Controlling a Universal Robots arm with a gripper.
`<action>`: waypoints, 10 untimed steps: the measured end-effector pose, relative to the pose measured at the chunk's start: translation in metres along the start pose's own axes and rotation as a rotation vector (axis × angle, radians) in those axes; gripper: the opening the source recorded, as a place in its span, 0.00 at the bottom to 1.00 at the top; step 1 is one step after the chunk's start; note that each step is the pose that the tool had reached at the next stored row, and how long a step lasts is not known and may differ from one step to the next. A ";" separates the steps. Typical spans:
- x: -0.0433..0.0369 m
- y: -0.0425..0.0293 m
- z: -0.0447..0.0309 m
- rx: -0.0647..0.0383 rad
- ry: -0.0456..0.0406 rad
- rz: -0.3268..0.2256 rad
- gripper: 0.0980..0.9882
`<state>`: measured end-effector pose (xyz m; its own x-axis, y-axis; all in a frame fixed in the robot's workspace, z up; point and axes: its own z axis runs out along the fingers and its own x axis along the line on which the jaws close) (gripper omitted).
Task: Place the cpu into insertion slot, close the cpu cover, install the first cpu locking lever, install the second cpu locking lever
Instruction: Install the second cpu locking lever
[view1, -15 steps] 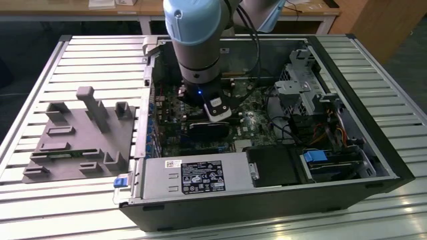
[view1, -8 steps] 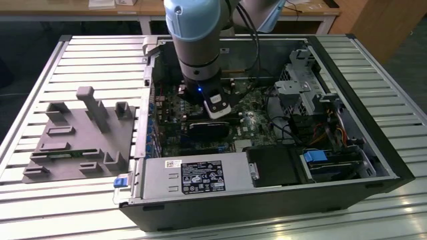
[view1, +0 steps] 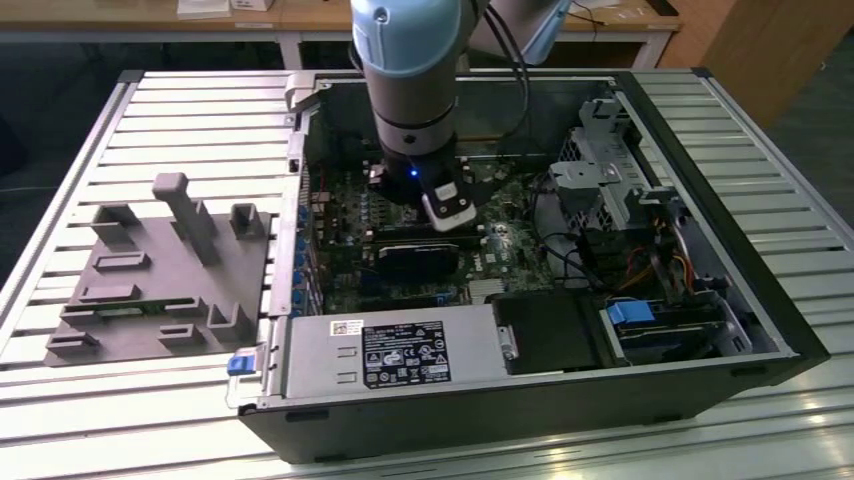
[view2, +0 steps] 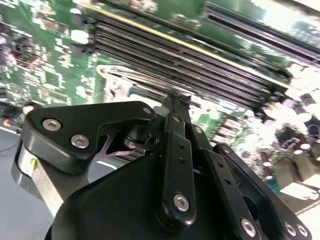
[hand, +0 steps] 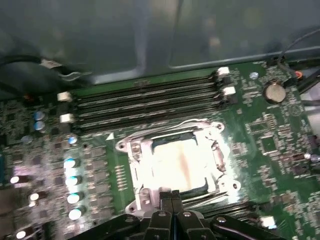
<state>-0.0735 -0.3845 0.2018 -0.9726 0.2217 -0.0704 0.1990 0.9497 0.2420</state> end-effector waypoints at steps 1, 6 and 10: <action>-0.0031 0.0009 0.0005 0.000 0.0009 0.000 0.00; -0.0107 0.0082 0.0028 0.005 0.0036 0.001 0.00; -0.0110 0.0162 0.0048 0.020 0.0032 -0.001 0.00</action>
<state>-0.0590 -0.3705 0.2018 -0.9731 0.2204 -0.0674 0.2008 0.9541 0.2222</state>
